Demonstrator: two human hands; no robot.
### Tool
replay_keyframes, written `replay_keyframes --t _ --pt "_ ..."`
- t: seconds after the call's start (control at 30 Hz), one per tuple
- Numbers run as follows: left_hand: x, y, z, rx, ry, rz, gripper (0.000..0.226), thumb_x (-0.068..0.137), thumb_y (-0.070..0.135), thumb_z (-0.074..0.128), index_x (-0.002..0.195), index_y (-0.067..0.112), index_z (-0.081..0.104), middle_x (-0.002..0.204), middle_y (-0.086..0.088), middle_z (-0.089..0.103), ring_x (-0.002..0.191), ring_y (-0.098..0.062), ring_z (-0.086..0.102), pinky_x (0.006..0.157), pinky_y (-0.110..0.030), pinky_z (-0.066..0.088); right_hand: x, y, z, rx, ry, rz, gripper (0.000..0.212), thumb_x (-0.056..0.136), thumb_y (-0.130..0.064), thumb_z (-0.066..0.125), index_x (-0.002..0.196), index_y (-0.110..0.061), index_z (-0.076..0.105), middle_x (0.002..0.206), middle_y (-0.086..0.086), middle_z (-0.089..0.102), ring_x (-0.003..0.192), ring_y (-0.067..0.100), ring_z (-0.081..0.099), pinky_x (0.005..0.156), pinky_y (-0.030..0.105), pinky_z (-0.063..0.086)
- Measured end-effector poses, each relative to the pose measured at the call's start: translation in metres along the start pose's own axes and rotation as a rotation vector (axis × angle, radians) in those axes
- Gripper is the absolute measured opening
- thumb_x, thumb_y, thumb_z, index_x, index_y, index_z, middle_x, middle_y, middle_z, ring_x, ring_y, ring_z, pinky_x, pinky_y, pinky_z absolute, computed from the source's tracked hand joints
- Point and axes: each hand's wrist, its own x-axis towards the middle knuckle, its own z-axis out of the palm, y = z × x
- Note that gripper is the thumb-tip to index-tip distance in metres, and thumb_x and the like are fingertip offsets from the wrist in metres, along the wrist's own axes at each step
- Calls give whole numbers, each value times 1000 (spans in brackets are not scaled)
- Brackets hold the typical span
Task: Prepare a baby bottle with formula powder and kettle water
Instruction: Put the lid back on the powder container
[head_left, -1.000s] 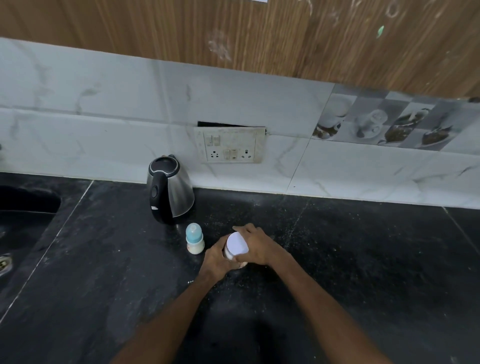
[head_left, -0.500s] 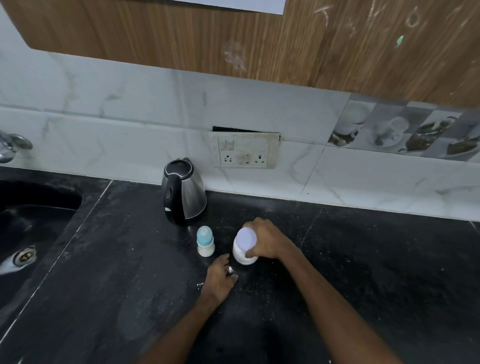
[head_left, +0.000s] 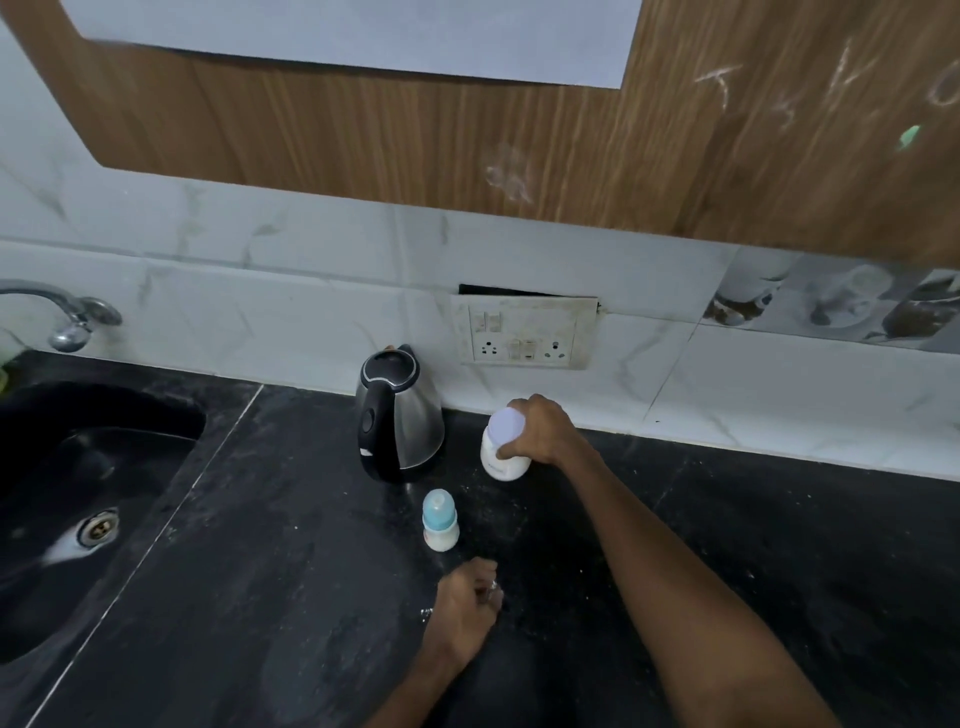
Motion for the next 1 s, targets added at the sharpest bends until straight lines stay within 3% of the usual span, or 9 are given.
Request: replay_keyframes --t 0.1,0.3,0.47,0.53,0.67,0.8,0.9,1.0 --pt "-1 2 -2 31 -21 13 29 89 -5 67 93 24 67 94 -6 76 90 -15 73 81 -19 58 20 -3 3 -19 -45 -12 90 72 -38 91 150 -17 51 136 13 55 127 33 52 101 38 47" --pt "3 -7 -6 82 -63 33 13 88 -7 64 94 2 71 90 -14 74 79 -3 65 74 -15 52 49 -2 14 -136 -159 -55 95 73 -27 90 156 -19 44 141 13 52 131 35 50 103 40 48" --pt "4 -7 -9 87 -80 3 22 87 -2 61 99 12 74 92 -3 78 88 -9 73 80 -23 57 57 4 22 -200 -196 -56 96 75 -27 89 157 -18 41 143 13 50 132 37 47 104 43 49" --pt "3 -7 -9 106 -83 12 23 87 -3 60 98 12 74 91 -1 77 89 -10 72 78 -20 56 59 6 24 -218 -196 -56 96 75 -27 89 158 -19 41 142 13 49 132 37 47 103 44 50" --pt "3 -3 -10 105 -83 4 21 88 -4 60 96 11 73 89 0 76 85 -7 71 75 -19 56 61 5 24 -252 -194 -60 95 74 -28 90 156 -18 43 139 13 51 129 37 50 100 43 51" --pt "5 1 -15 101 -63 2 25 89 -2 61 88 21 69 88 -2 76 77 -1 68 73 -17 55 61 7 27 -270 -194 -53 95 75 -28 89 156 -17 41 139 13 50 129 37 49 100 43 51" --pt "6 -1 -18 95 -43 -11 26 92 -1 65 98 23 70 93 2 75 83 4 69 75 -14 55 60 8 28 -288 -197 -48 95 78 -28 88 158 -16 37 142 13 49 131 38 48 103 43 50" --pt "8 -4 -19 103 -21 -20 21 92 0 65 110 10 73 97 3 74 87 -7 72 74 -13 55 58 8 31 -312 -194 -45 97 81 -29 86 161 -15 32 146 14 46 132 38 47 106 44 48"
